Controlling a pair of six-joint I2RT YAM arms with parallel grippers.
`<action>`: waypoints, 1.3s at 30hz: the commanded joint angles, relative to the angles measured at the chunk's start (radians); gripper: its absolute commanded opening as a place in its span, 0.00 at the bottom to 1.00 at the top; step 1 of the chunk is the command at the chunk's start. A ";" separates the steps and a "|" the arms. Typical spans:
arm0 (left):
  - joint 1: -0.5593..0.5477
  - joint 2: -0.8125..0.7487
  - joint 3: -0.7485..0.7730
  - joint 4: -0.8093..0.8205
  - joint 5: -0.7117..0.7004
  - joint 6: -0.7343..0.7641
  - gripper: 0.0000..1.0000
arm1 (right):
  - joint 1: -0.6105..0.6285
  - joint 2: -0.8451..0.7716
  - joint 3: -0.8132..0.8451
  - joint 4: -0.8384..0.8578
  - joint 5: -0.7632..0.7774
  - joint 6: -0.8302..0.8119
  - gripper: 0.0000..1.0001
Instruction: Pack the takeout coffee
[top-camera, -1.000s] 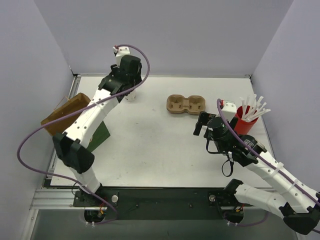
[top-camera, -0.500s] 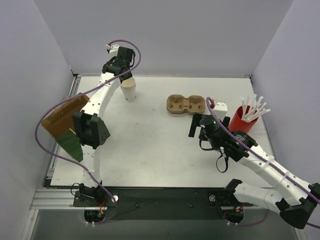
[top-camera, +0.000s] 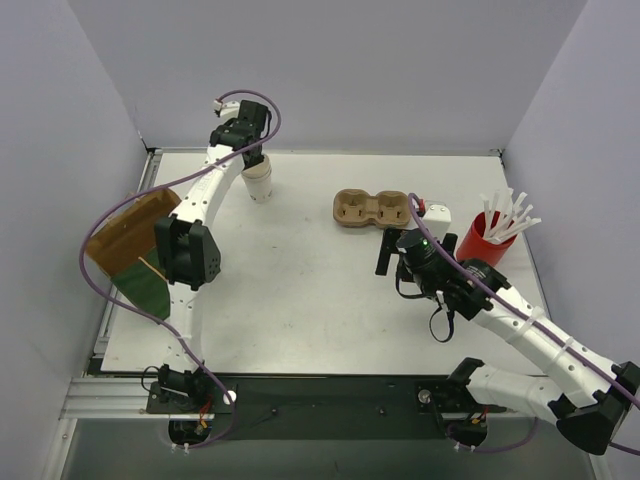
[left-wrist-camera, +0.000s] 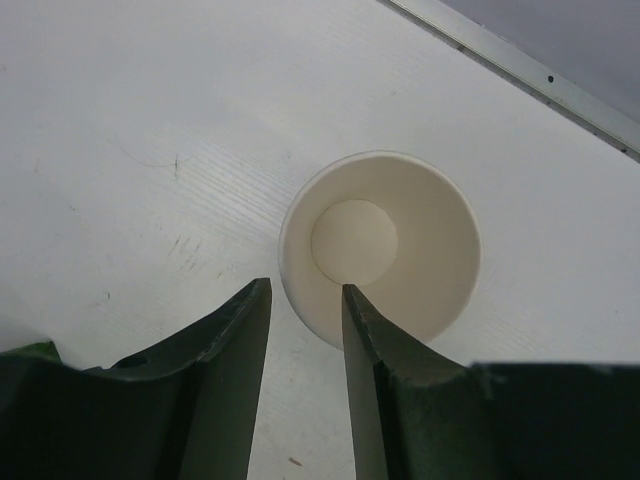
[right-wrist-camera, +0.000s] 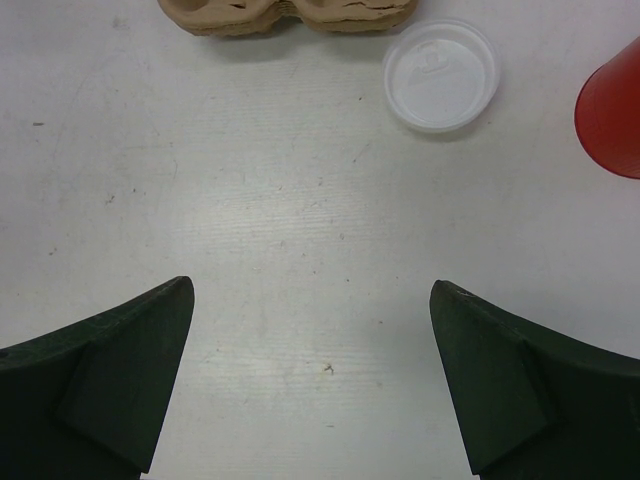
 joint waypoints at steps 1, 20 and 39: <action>0.019 -0.006 0.014 0.008 -0.009 -0.022 0.45 | -0.010 0.011 0.006 -0.021 0.007 0.006 0.99; 0.047 0.045 0.014 0.017 0.052 -0.057 0.43 | -0.022 0.047 0.002 -0.038 -0.013 0.006 0.98; 0.043 -0.003 0.016 0.067 0.109 0.000 0.00 | -0.028 0.060 0.000 -0.046 -0.015 -0.006 0.95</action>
